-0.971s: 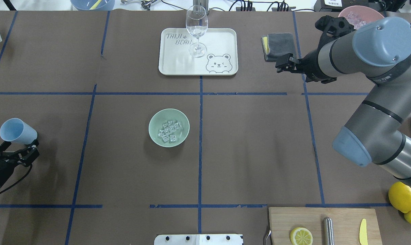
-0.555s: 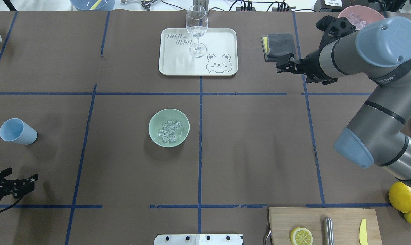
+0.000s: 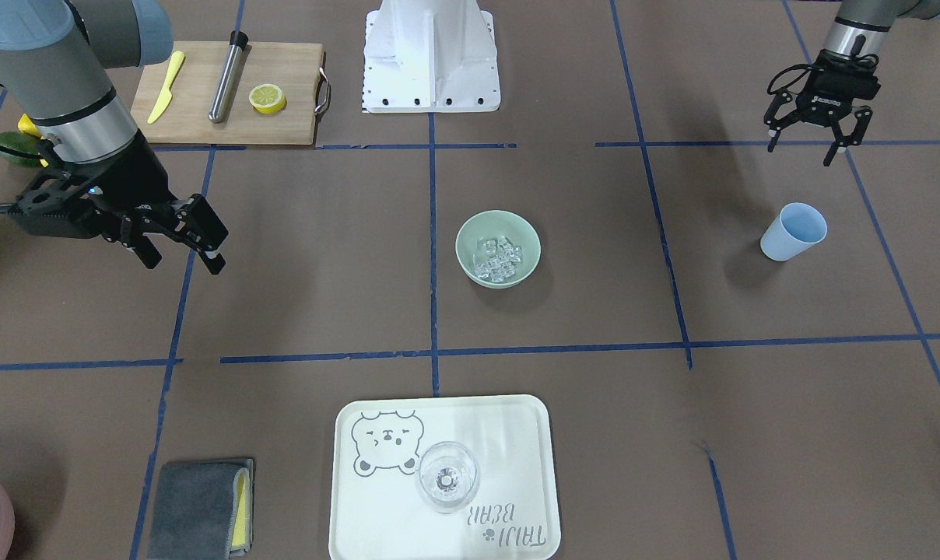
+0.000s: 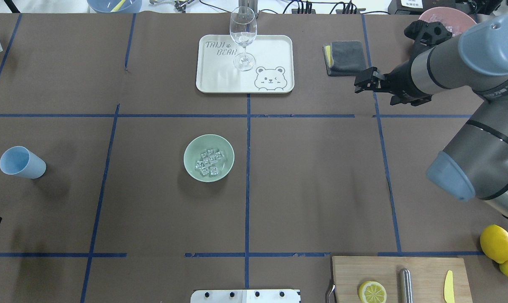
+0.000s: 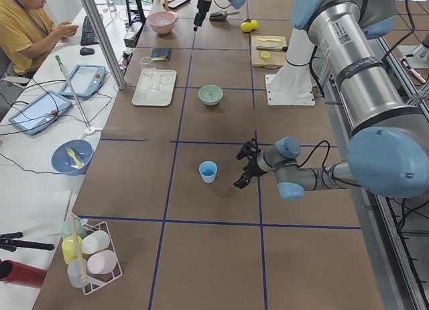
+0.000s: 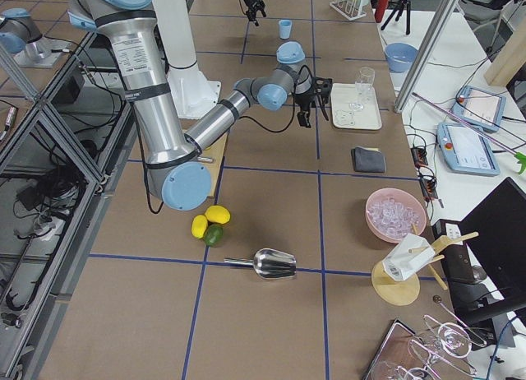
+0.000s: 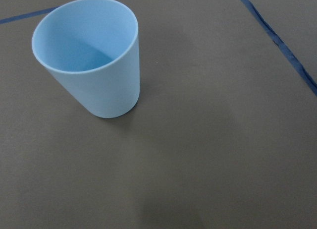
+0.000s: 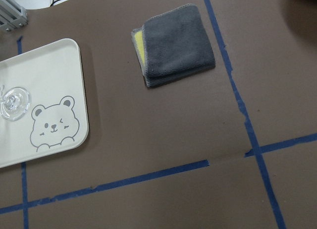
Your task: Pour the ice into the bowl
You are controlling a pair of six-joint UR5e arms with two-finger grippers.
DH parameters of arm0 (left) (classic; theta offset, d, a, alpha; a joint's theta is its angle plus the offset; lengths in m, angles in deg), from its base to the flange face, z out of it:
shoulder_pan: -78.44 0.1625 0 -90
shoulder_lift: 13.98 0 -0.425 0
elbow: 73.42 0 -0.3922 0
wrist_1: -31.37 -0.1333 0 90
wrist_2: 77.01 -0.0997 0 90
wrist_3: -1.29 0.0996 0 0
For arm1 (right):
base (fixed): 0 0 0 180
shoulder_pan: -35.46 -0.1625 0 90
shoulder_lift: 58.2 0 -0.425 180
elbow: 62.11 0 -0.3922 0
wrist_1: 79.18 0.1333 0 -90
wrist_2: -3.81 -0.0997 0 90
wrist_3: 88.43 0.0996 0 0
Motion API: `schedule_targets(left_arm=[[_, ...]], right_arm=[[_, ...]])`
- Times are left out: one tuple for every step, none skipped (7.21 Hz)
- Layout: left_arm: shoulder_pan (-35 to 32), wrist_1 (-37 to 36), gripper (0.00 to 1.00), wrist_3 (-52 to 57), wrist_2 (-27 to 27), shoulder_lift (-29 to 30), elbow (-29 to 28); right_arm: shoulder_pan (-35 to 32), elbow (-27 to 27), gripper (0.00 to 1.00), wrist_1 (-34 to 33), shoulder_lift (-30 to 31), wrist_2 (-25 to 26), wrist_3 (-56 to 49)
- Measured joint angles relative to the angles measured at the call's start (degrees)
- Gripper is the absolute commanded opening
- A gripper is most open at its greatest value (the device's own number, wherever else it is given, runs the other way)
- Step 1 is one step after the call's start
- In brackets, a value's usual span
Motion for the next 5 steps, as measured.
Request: schedule_targets(left_arm=[[-8.6,1.0,1.0,10.3,6.7,1.4,-2.0],[-17.9,0.8,1.0,20.5,13.2,4.0,-4.8],[-28.4,-1.5,1.0,31.3,19.8,7.7,-7.7],[-39.0,-7.6,1.0,41.9,26.3,12.5,-9.8],[-47.3,-17.4,1.0,49.3,31.8,18.2,-10.7]], right_arm=[[-1.8,-0.1,1.0,-0.1,0.7,-1.9,-1.7],[-3.1,-0.1,1.0,-0.2,1.4,-3.1,-3.6],[-3.5,-0.2,1.0,-0.2,1.7,-3.7,-4.7],[-2.5,0.1,1.0,-0.2,1.6,-3.9,-4.2],[0.7,0.5,1.0,0.0,0.6,-3.9,-1.0]])
